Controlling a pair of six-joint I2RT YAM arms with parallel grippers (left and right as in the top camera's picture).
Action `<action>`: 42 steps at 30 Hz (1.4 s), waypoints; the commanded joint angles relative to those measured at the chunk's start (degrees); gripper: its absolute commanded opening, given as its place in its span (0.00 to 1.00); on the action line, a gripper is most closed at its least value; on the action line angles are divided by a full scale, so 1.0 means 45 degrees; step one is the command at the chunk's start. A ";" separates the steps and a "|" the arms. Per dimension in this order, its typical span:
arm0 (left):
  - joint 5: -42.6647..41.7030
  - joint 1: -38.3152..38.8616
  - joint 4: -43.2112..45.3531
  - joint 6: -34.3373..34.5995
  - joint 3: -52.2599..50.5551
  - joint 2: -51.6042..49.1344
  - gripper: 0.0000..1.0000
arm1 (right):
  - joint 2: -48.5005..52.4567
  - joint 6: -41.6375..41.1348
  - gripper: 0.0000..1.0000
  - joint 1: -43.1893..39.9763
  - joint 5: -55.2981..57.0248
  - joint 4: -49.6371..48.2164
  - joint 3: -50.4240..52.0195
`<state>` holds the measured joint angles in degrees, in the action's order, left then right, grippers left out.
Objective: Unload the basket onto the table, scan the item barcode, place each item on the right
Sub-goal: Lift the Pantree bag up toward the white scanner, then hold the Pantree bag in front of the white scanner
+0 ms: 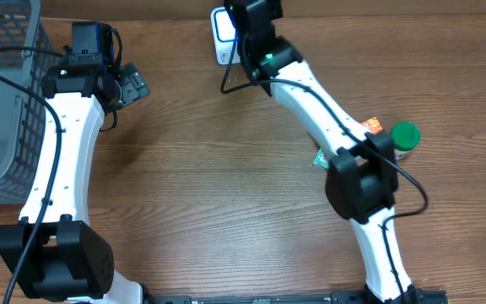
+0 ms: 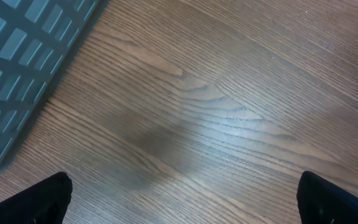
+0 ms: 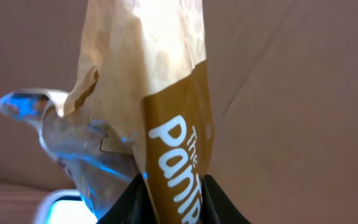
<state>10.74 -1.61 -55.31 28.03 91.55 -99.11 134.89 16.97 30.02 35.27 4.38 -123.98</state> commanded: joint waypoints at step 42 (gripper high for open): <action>0.0034 -0.0019 0.0010 -0.0277 0.0078 0.0112 1.00 | 0.1428 -0.1073 0.04 0.1384 -0.0855 0.3099 -0.0117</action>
<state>10.76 -1.61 -55.33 28.03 91.55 -99.11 142.04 16.69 36.40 33.36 17.98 -123.96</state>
